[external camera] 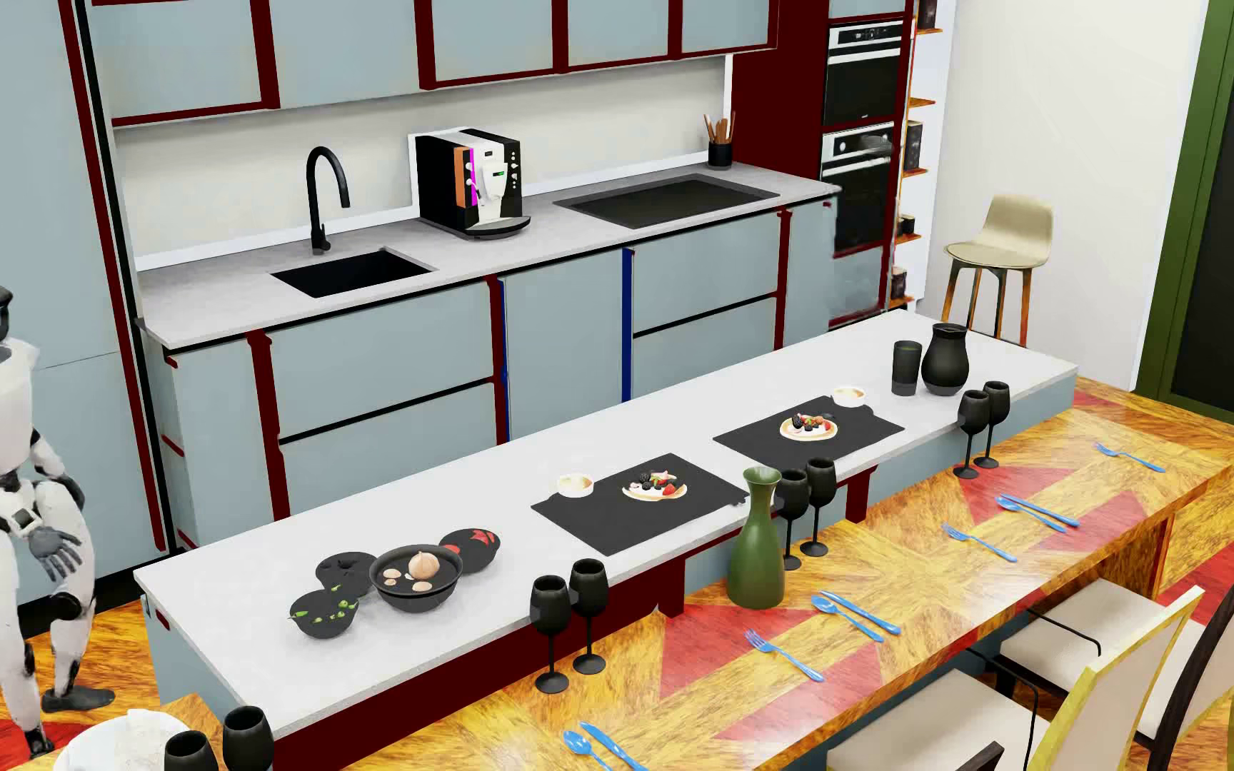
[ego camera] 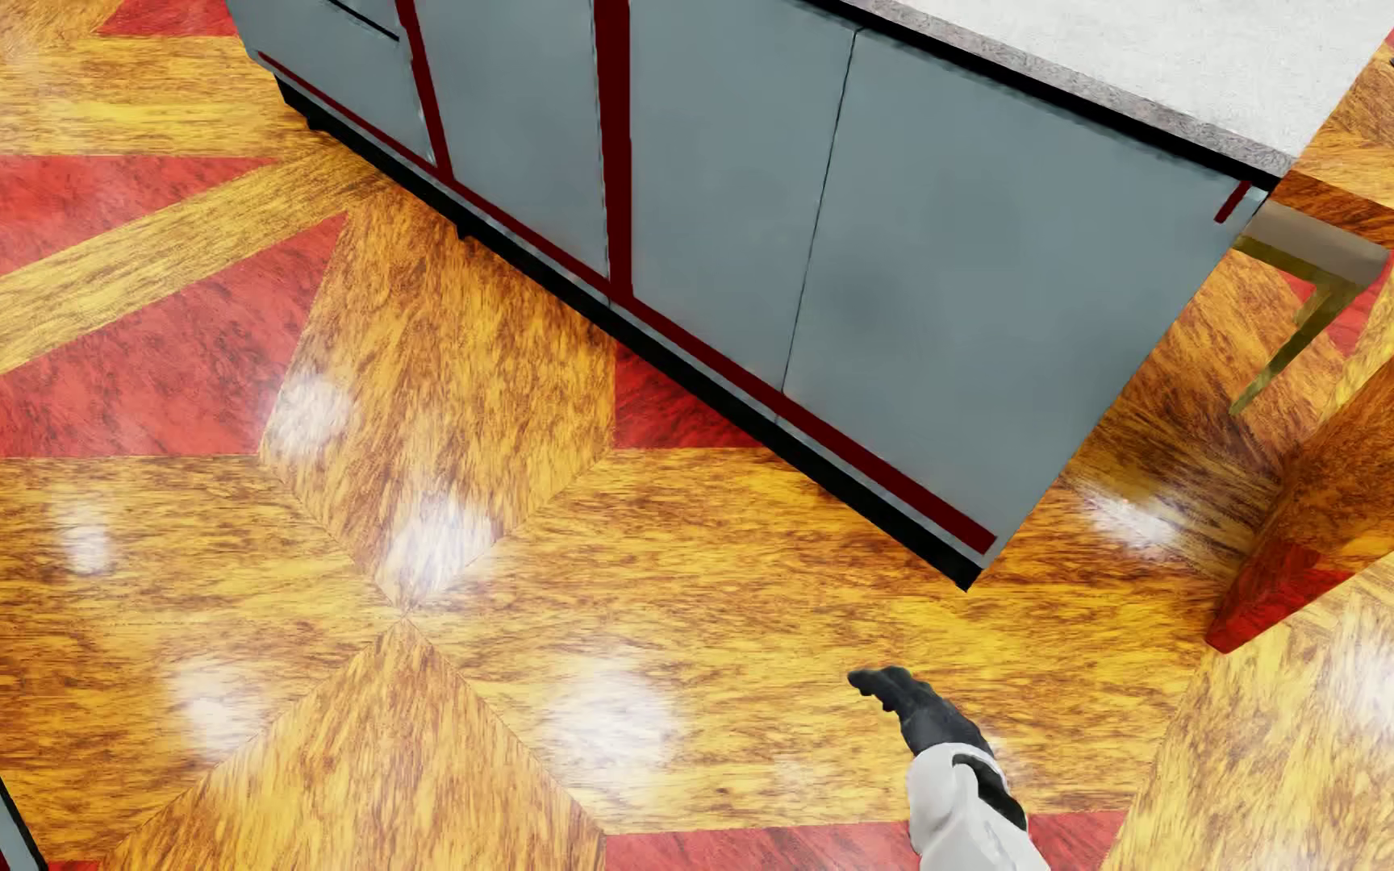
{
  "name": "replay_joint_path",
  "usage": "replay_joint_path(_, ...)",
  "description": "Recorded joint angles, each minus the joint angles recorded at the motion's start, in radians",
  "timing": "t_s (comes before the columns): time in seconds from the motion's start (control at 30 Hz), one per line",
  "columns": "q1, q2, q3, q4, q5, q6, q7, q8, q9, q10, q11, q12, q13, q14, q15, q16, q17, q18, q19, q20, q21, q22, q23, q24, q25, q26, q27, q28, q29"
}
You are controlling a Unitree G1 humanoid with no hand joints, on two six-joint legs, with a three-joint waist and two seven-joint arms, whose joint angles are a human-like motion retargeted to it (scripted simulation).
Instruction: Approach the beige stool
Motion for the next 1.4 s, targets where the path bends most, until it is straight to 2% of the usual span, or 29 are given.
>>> replay_joint_path(0.03,-0.003,0.003,0.001,-0.004,-0.002,-0.002,-0.007,-0.005,0.002,0.002,-0.006,-0.014,0.008,0.001,0.007,-0.025,0.023,0.003,-0.003,0.002,0.036,-0.002,0.069,0.009,-0.030,-0.011,0.027,0.005,0.001)
replay_joint_path(0.07,-0.006,0.001,0.002,-0.011,-0.011,-0.005,-0.012,-0.008,0.004,0.004,-0.002,-0.034,0.016,0.002,0.011,-0.048,0.047,0.007,-0.004,-0.001,0.054,0.002,0.152,0.028,-0.029,-0.024,0.062,0.011,0.005)
replay_joint_path(0.13,-0.017,-0.010,0.004,-0.030,-0.043,-0.010,-0.023,-0.012,0.009,0.010,0.029,-0.096,0.052,0.004,0.010,-0.083,0.062,0.014,-0.003,-0.014,0.077,0.008,0.301,0.071,0.008,-0.044,0.111,0.004,0.053)
replay_joint_path(0.17,-0.023,-0.016,0.003,-0.038,-0.059,-0.013,-0.028,-0.013,0.010,0.013,0.044,-0.121,0.080,0.005,0.008,-0.094,0.046,0.016,0.000,-0.026,0.102,-0.002,0.349,0.091,0.009,-0.056,0.114,-0.007,0.081)
replay_joint_path(0.23,-0.033,-0.025,-0.001,-0.049,-0.075,-0.019,-0.030,-0.014,0.011,0.014,0.053,-0.128,0.148,0.006,0.008,-0.090,-0.004,0.018,0.003,-0.052,0.147,-0.015,0.390,0.136,0.011,-0.136,0.087,-0.005,0.096)
replay_joint_path(0.3,-0.034,-0.032,-0.008,-0.049,-0.065,-0.020,-0.018,-0.005,0.008,0.007,0.035,-0.136,0.224,0.008,0.016,-0.083,-0.027,0.021,0.004,-0.053,0.118,-0.038,0.384,0.161,0.067,-0.183,0.073,0.006,0.064)
replay_joint_path(0.33,-0.032,-0.036,-0.012,-0.045,-0.055,-0.019,-0.007,0.005,0.006,0.002,0.023,-0.137,0.249,0.009,0.021,-0.080,-0.038,0.023,0.004,-0.042,0.089,-0.046,0.377,0.155,0.101,-0.187,0.072,0.010,0.039)
replay_joint_path(0.4,-0.023,-0.050,-0.020,-0.032,-0.031,-0.015,0.025,0.037,0.003,-0.010,0.006,-0.143,0.259,0.010,0.031,-0.069,-0.053,0.027,0.003,-0.028,0.059,-0.044,0.378,0.137,0.132,-0.169,0.072,0.005,-0.042)
replay_joint_path(0.47,-0.012,-0.074,-0.027,-0.018,-0.009,-0.010,0.069,0.084,0.000,-0.016,0.006,-0.151,0.231,0.007,0.036,-0.047,-0.055,0.033,0.002,-0.037,0.069,-0.024,0.379,0.154,0.128,-0.146,0.057,-0.004,-0.111)
replay_joint_path(0.6,0.010,-0.120,-0.032,0.008,0.031,0.000,0.160,0.181,-0.002,-0.013,0.016,-0.185,0.169,-0.018,0.042,-0.029,-0.039,0.034,0.004,-0.042,0.077,0.020,0.271,0.185,0.119,-0.094,0.016,0.012,-0.165)
replay_joint_path(0.67,0.025,-0.127,-0.032,0.016,0.049,0.006,0.196,0.217,-0.003,-0.012,0.012,-0.200,0.151,-0.035,0.044,-0.033,-0.014,0.031,0.007,-0.043,0.076,0.031,0.211,0.168,0.120,-0.073,-0.006,-0.024,-0.138)
replay_joint_path(0.73,0.037,-0.129,-0.032,0.023,0.063,0.012,0.220,0.243,-0.004,-0.006,0.011,-0.200,0.131,-0.056,0.048,-0.033,-0.001,0.032,0.011,-0.066,0.098,0.030,0.175,0.177,0.097,-0.082,-0.019,-0.039,-0.100)
replay_joint_path(0.83,0.052,-0.129,-0.029,0.024,0.068,0.024,0.236,0.262,-0.006,-0.004,0.016,-0.211,0.120,-0.083,0.053,-0.041,0.000,0.038,0.019,-0.097,0.125,0.001,0.174,0.197,0.017,-0.094,-0.016,-0.053,-0.136)
replay_joint_path(0.87,0.054,-0.129,-0.027,0.022,0.067,0.027,0.236,0.265,-0.008,-0.004,0.018,-0.213,0.122,-0.091,0.055,-0.046,0.002,0.041,0.023,-0.098,0.121,-0.011,0.185,0.195,0.008,-0.095,-0.011,-0.066,-0.143)
replay_joint_path(0.97,0.052,-0.132,-0.020,0.011,0.057,0.040,0.231,0.268,-0.013,-0.005,0.020,-0.190,0.126,-0.117,0.062,-0.054,0.000,0.048,0.043,-0.092,0.098,-0.061,0.210,0.185,0.013,-0.104,-0.004,-0.105,-0.173)
replay_joint_path(1.1,0.048,-0.128,-0.008,-0.015,0.041,0.058,0.211,0.261,-0.022,-0.030,-0.004,-0.105,0.095,-0.124,0.089,-0.057,0.012,0.059,0.092,-0.084,0.071,-0.127,0.168,0.143,0.048,-0.092,-0.024,-0.060,-0.307)
replay_joint_path(1.13,0.044,-0.125,-0.003,-0.023,0.036,0.064,0.201,0.255,-0.026,-0.034,-0.013,-0.068,0.073,-0.126,0.097,-0.054,0.025,0.060,0.107,-0.080,0.063,-0.131,0.160,0.136,0.078,-0.097,-0.029,-0.047,-0.305)
replay_joint_path(1.2,0.031,-0.126,0.005,-0.041,0.014,0.076,0.170,0.250,-0.031,-0.032,-0.010,-0.022,0.029,-0.135,0.115,-0.056,0.039,0.061,0.135,-0.076,0.061,-0.125,0.133,0.128,0.136,-0.090,-0.021,-0.037,-0.195)
replay_joint_path(1.23,0.023,-0.139,0.006,-0.053,0.001,0.082,0.147,0.270,-0.033,-0.029,0.009,-0.005,0.006,-0.142,0.133,-0.058,0.035,0.070,0.115,-0.072,0.074,-0.117,0.113,0.126,0.143,-0.093,-0.012,-0.032,-0.121)
replay_joint_path(1.27,0.016,-0.164,0.003,-0.067,-0.008,0.088,0.120,0.318,-0.032,-0.025,0.046,0.011,-0.015,-0.147,0.144,-0.061,0.027,0.086,0.041,-0.064,0.092,-0.112,0.093,0.121,0.133,-0.104,-0.010,-0.019,-0.061)
replay_joint_path(1.3,0.011,-0.212,-0.004,-0.081,-0.002,0.094,0.089,0.407,-0.030,-0.020,0.115,0.026,-0.030,-0.153,0.132,-0.067,0.020,0.099,-0.050,-0.049,0.110,-0.109,0.078,0.108,0.113,-0.122,-0.015,0.003,-0.024)
replay_joint_path(1.33,0.009,-0.273,-0.015,-0.092,0.031,0.101,0.056,0.521,-0.027,-0.016,0.219,0.037,-0.040,-0.159,0.098,-0.074,0.015,0.109,-0.095,-0.030,0.125,-0.109,0.071,0.089,0.091,-0.141,-0.021,0.032,-0.006)
replay_joint_path(1.37,0.008,-0.344,-0.027,-0.099,0.107,0.108,0.022,0.655,-0.024,-0.012,0.351,0.041,-0.041,-0.165,0.057,-0.075,0.013,0.118,-0.069,-0.016,0.134,-0.111,0.073,0.069,0.070,-0.159,-0.024,0.059,0.002)
replay_joint_path(1.4,0.009,-0.410,-0.038,-0.107,0.203,0.114,-0.011,0.767,-0.021,-0.007,0.481,0.036,-0.031,-0.171,0.025,-0.067,0.012,0.129,-0.007,-0.013,0.135,-0.114,0.078,0.056,0.054,-0.174,-0.022,0.077,0.006)
